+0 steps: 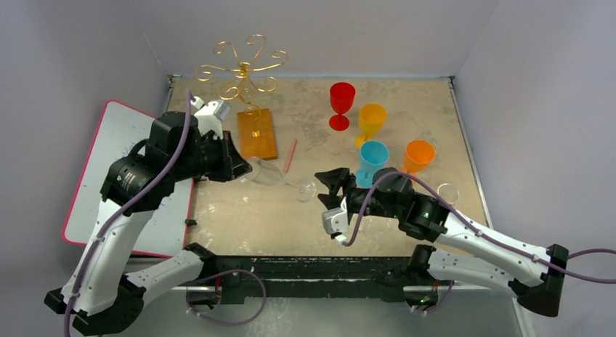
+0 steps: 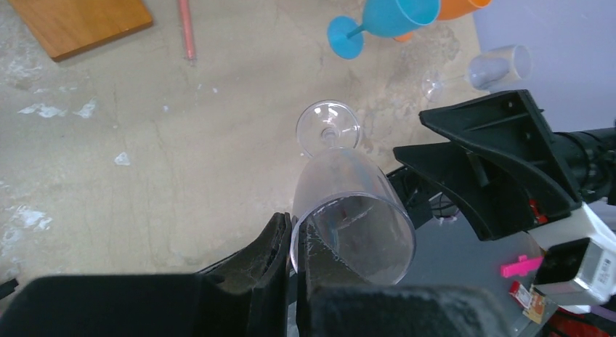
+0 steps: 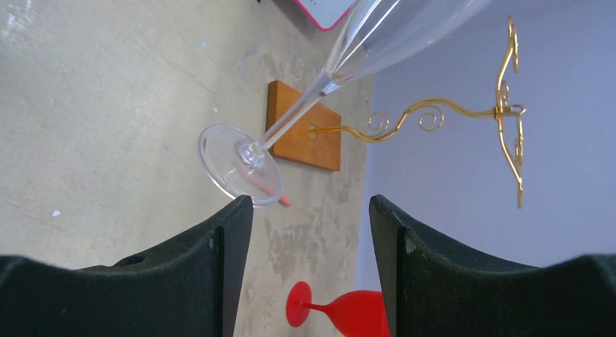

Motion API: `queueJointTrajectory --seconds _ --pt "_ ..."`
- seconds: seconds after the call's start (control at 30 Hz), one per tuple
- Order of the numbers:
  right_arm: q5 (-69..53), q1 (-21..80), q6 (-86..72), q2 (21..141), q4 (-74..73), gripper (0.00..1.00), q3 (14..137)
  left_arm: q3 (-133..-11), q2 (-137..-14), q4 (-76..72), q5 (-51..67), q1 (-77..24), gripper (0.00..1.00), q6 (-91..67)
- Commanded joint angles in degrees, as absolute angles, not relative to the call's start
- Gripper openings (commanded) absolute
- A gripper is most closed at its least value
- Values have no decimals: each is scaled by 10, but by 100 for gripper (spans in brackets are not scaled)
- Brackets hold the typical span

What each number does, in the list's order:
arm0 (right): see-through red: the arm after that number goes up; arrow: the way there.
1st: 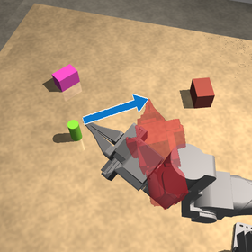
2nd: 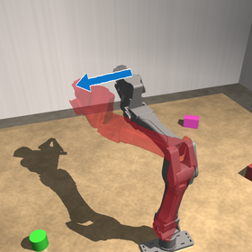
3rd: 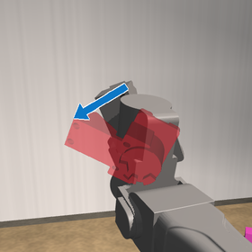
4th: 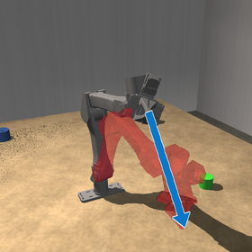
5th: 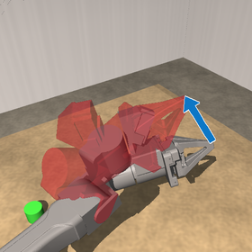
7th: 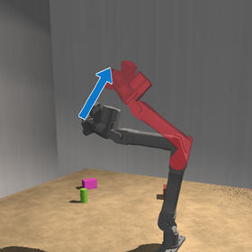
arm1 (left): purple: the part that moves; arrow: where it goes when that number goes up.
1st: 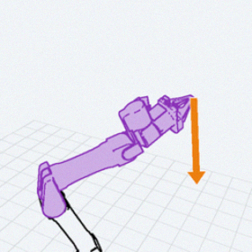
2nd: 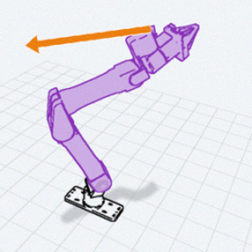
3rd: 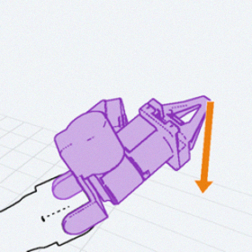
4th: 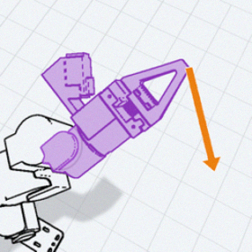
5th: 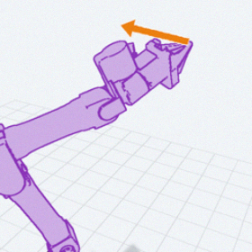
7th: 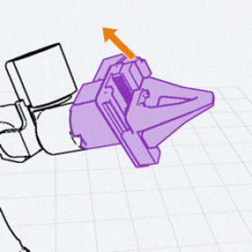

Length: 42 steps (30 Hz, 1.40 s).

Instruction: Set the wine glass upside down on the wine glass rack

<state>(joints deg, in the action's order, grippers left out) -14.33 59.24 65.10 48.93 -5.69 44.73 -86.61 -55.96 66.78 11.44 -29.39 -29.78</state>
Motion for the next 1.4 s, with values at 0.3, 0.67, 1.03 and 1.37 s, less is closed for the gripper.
queueJointTrajectory --seconds 0.3,0.67,1.03,1.37 --pt "-104 595 697 438 -54 66 421 -914 -543 625 174 -295 0 -341" --pt "-120 595 702 392 8 62 362 -880 -517 593 200 -295 0 -372" --pt "-120 595 749 403 -4 55 396 -880 -526 554 237 -295 0 -397" --pt "-134 596 758 392 -14 0 397 -881 -542 568 228 -295 0 -394"
